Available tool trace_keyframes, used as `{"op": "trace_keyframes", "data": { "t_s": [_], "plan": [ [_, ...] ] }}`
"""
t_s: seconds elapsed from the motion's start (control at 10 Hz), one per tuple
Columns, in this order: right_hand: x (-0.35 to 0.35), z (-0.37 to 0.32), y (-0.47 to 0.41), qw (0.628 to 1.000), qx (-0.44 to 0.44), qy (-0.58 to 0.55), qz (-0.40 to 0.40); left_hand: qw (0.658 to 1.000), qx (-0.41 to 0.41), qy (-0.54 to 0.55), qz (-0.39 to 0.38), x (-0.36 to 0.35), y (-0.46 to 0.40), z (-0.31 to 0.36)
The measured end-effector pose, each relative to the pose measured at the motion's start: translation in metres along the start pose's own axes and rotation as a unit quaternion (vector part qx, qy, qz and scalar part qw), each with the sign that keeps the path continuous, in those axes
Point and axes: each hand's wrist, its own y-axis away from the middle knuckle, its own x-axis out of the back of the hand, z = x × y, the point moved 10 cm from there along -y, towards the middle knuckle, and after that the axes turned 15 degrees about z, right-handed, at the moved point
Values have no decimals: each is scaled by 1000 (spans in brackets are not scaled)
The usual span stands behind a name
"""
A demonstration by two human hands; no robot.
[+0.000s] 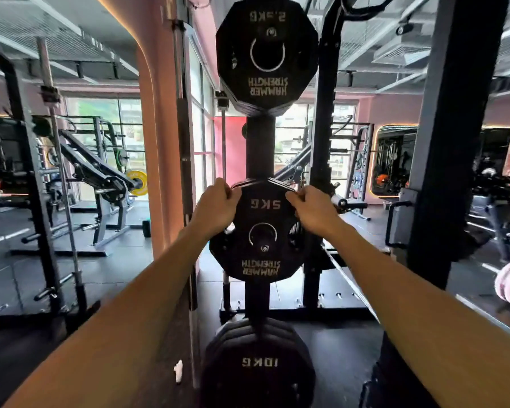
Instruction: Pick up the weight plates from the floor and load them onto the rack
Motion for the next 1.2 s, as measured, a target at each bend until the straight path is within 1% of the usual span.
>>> {"op": "trace_keyframes", "data": {
  "t_s": [0.1, 0.2, 0.3, 0.4, 0.6, 0.8, 0.9, 1.1, 1.2],
  "plan": [
    [-19, 19, 22, 1000, -14, 2, -18, 999, 26, -2, -30, -20, 28, -25],
    [-41, 38, 39, 999, -40, -14, -31, 998, 50, -8, -43, -42, 47, -48],
    [-53, 49, 41, 997, -60, -26, -31, 998, 47, -11, -39, -53, 49, -53],
    [-69, 59, 37, 994, -89, -63, -21, 999, 27, -3, -20, -64, 46, -55],
    [-88, 76, 20, 990, -107, -93, 20, 1000, -24, -11, 1, -79, 33, -60],
    [-97, 84, 13, 983, -125, -130, 40, 999, -40, -10, 27, -87, 25, -66],
    [-93, 79, 21, 991, -101, -84, 31, 999, -40, -10, 16, -86, 30, -66],
    [-86, 68, 24, 986, -125, -105, -11, 998, 17, -6, -53, -82, 29, -63],
    [-88, 89, 69, 987, -118, -70, -77, 990, 60, 32, -124, -69, 84, -88]
  ]
}}
